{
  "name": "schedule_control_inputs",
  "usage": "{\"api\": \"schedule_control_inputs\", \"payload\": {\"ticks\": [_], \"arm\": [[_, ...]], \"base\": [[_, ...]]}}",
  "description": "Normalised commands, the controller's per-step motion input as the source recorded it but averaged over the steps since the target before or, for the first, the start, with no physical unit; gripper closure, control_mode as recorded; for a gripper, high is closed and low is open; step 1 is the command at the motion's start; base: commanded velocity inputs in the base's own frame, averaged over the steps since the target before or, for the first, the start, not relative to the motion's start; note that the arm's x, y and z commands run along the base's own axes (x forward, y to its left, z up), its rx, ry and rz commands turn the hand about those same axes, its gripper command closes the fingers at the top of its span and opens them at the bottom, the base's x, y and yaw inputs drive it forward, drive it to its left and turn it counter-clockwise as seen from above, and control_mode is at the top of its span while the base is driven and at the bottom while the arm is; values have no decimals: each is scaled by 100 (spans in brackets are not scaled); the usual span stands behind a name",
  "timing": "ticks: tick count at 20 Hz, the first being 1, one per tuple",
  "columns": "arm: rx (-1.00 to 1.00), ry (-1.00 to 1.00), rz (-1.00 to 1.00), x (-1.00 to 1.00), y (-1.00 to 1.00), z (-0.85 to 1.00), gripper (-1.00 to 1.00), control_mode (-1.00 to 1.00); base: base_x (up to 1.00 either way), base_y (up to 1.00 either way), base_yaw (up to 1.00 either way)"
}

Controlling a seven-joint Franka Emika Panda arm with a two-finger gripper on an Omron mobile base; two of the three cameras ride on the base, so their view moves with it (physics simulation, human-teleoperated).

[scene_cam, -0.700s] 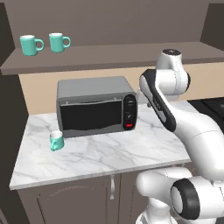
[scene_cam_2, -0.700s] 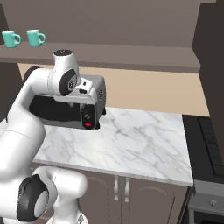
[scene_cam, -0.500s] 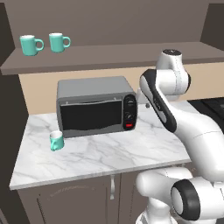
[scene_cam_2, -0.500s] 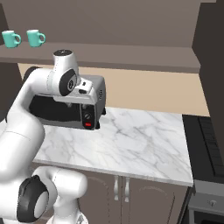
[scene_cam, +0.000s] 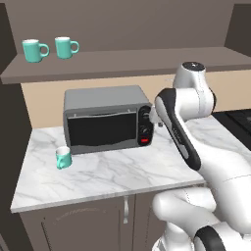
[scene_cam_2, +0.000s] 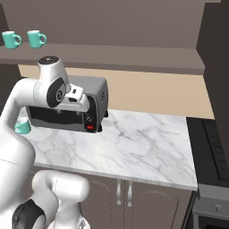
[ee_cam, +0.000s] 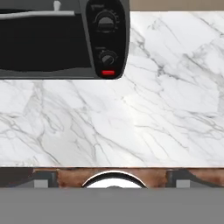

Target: Pick the mug on the counter and place it in the cabinet with the handle facing the right, like the mugs already inside.

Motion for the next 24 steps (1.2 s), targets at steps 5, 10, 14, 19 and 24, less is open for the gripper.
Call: {"api": "schedule_control_inputs", "payload": {"ticks": [5,10,14,19,24], "arm": [[0,-13,-7,-19,42,-14,-100,-100],[-2,-10,-8,-6,47,-15,-100,-100],[0,-6,-5,-2,49,-12,-100,-100],[0,-1,-1,0,43,-12,-100,-100],[0,0,0,0,43,-19,-100,-100]], "base": [[0,0,0],[0,0,0],[0,0,0],[0,0,0],[0,0,0]]}}
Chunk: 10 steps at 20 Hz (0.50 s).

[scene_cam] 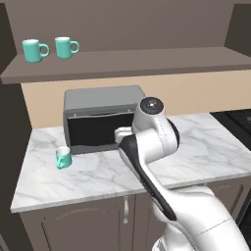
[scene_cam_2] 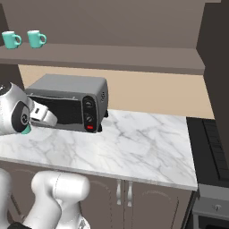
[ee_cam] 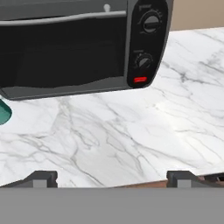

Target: Pick the mug on the counter and place it in the cabinet with the handle facing the right, like the mugs already inside.

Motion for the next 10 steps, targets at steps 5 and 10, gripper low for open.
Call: {"api": "schedule_control_inputs", "payload": {"ticks": [5,10], "arm": [[0,0,0,0,45,-25,-100,-100],[0,0,0,0,45,-22,-100,-100]], "base": [[0,0,0],[0,0,0]]}}
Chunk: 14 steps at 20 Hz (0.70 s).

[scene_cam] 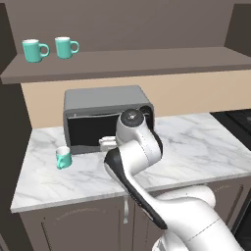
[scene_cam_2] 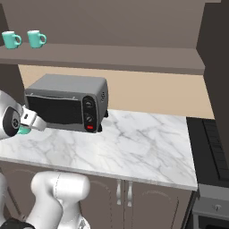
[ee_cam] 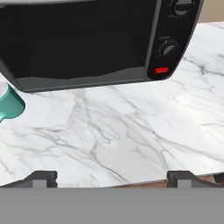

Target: Pick the mug on the counter and place it in the cabinet with the handle facing the right, like the mugs already inside.

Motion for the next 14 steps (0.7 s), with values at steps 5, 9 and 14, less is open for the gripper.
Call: {"api": "schedule_control_inputs", "payload": {"ticks": [5,9,14], "arm": [[0,0,0,5,41,-16,-100,-100],[0,0,0,12,37,-11,-100,-100],[0,0,0,16,38,-12,-100,-100]], "base": [[0,0,0],[0,0,0],[0,0,0]]}}
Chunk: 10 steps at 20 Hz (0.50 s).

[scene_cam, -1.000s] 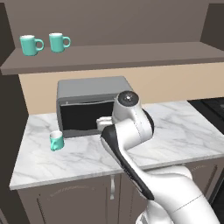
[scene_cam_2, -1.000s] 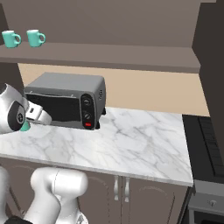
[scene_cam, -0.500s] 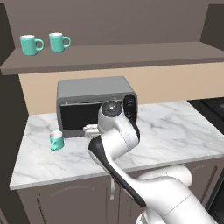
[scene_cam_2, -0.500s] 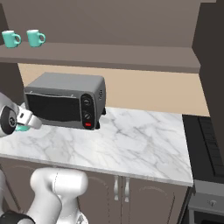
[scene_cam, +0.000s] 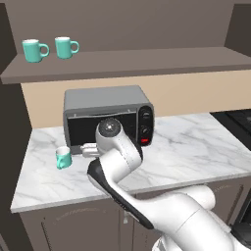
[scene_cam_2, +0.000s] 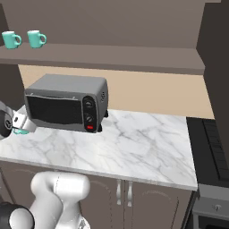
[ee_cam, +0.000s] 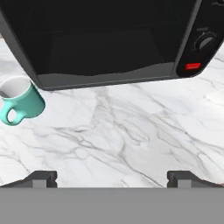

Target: Pick the mug on the counter and place it in the cabinet with the handle facing the right, like the mugs already inside.

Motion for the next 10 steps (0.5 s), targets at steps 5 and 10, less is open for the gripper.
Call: {"api": "schedule_control_inputs", "payload": {"ticks": [5,10], "arm": [[0,0,0,22,40,-16,-100,-100],[0,0,0,22,40,-16,-100,-100]], "base": [[0,0,0],[0,0,0]]}}
